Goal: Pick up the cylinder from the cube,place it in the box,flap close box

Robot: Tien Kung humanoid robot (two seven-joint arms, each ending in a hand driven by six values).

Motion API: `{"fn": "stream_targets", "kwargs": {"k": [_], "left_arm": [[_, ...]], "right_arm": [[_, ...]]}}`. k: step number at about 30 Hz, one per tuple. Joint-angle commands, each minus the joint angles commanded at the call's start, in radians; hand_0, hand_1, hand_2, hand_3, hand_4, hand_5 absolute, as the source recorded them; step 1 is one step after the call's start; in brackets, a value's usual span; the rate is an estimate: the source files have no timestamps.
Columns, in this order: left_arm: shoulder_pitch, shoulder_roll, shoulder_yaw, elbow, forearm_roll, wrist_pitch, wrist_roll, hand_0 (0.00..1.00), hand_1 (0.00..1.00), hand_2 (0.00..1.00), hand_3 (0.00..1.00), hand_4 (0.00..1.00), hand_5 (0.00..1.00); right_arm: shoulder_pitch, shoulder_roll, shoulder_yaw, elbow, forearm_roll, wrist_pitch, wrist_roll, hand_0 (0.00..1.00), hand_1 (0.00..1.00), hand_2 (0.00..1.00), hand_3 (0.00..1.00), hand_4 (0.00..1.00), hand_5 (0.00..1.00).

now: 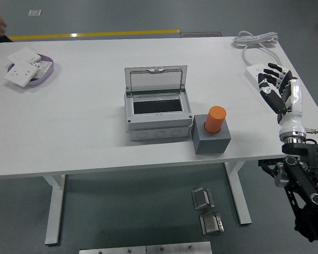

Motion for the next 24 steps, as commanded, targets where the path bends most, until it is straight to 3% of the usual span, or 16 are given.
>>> {"fn": "stream_targets", "kwargs": {"k": [11,17,18,23,24], "left_arm": [[-0.001,0.002,0.005,0.000,0.001,-0.001,0.001,0.595,0.618,0.599,0.611,0.671,0.293],[-0.003,0.002,0.005,0.000,0.002,-0.001,0.002,0.595,0.617,0.599,0.611,0.671,0.292],[-0.003,0.002,0.007,0.000,0.002,-0.001,0.001,0.596,0.618,0.599,0.610,0.671,0.289],[-0.005,0.004,0.014,0.000,-0.004,-0.002,-0.001,0.596,0.618,0.599,0.610,0.671,0.289],[-0.004,0.005,0.014,0.000,-0.004,-0.002,-0.001,0.595,0.618,0.599,0.609,0.672,0.291]], "right_arm": [[0.031,-0.001,-0.099,-0.012,0.001,0.005,-0.022,0.722,0.681,0.664,0.773,0.747,0.013],[0.042,0.006,-0.159,-0.025,0.013,0.010,-0.025,0.700,0.666,0.637,0.741,0.751,0.025],[0.044,0.008,-0.167,-0.028,0.015,0.010,-0.025,0.674,0.650,0.588,0.723,0.754,0.049],[0.053,0.013,-0.202,-0.047,0.028,0.009,-0.024,0.674,0.650,0.588,0.723,0.754,0.049],[0.055,0.013,-0.208,-0.051,0.030,0.009,-0.024,0.645,0.629,0.559,0.678,0.749,0.060]]}}
